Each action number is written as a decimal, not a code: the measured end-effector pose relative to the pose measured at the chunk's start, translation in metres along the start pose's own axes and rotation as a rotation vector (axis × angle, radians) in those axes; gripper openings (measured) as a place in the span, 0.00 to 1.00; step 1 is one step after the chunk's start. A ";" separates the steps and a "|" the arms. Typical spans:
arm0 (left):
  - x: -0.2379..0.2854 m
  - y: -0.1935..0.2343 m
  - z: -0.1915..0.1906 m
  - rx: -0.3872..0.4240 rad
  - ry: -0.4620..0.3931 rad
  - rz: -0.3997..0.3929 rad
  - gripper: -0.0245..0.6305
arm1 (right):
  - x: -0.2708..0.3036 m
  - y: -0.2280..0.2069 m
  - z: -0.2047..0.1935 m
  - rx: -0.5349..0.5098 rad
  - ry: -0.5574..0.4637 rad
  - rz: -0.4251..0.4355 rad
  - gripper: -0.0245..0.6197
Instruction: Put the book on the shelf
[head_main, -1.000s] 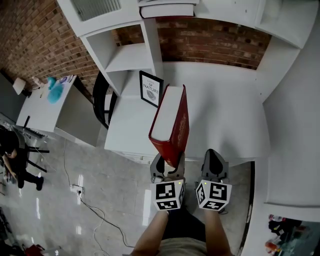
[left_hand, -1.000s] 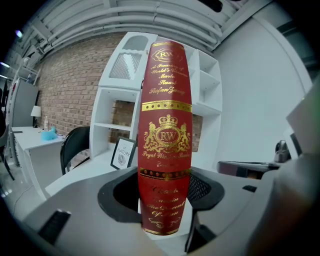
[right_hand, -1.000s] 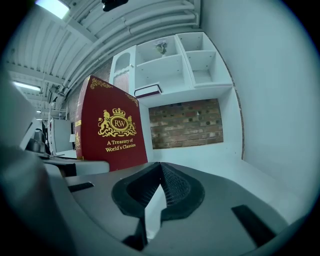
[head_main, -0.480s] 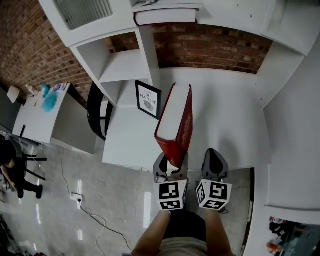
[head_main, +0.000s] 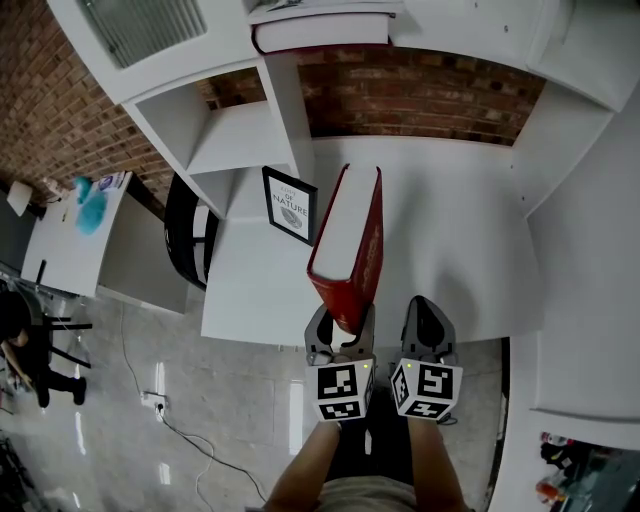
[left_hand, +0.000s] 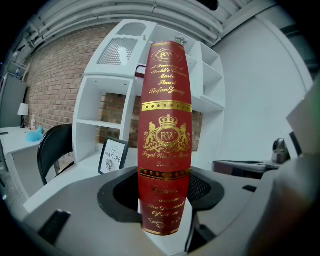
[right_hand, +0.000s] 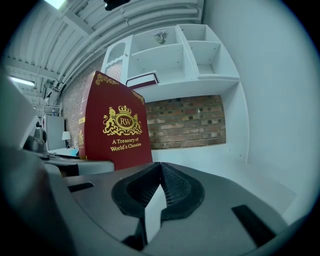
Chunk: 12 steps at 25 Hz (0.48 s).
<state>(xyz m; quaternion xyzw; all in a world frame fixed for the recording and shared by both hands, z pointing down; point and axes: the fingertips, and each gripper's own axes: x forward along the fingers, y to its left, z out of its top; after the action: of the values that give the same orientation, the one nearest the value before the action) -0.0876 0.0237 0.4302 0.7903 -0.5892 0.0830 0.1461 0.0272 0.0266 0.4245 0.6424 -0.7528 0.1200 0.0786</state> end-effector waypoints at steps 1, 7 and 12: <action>0.002 -0.001 0.000 -0.001 0.002 -0.001 0.41 | 0.001 -0.002 0.000 0.002 0.002 0.000 0.06; 0.013 -0.005 0.003 -0.010 0.002 0.012 0.41 | 0.010 -0.011 0.004 0.004 -0.001 0.008 0.06; 0.030 -0.004 0.009 -0.013 -0.003 0.054 0.41 | 0.027 -0.020 0.012 -0.006 -0.002 0.039 0.06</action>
<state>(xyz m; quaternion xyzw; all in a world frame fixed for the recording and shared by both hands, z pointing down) -0.0755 -0.0052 0.4302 0.7731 -0.6112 0.0819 0.1482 0.0434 -0.0057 0.4225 0.6274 -0.7657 0.1188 0.0773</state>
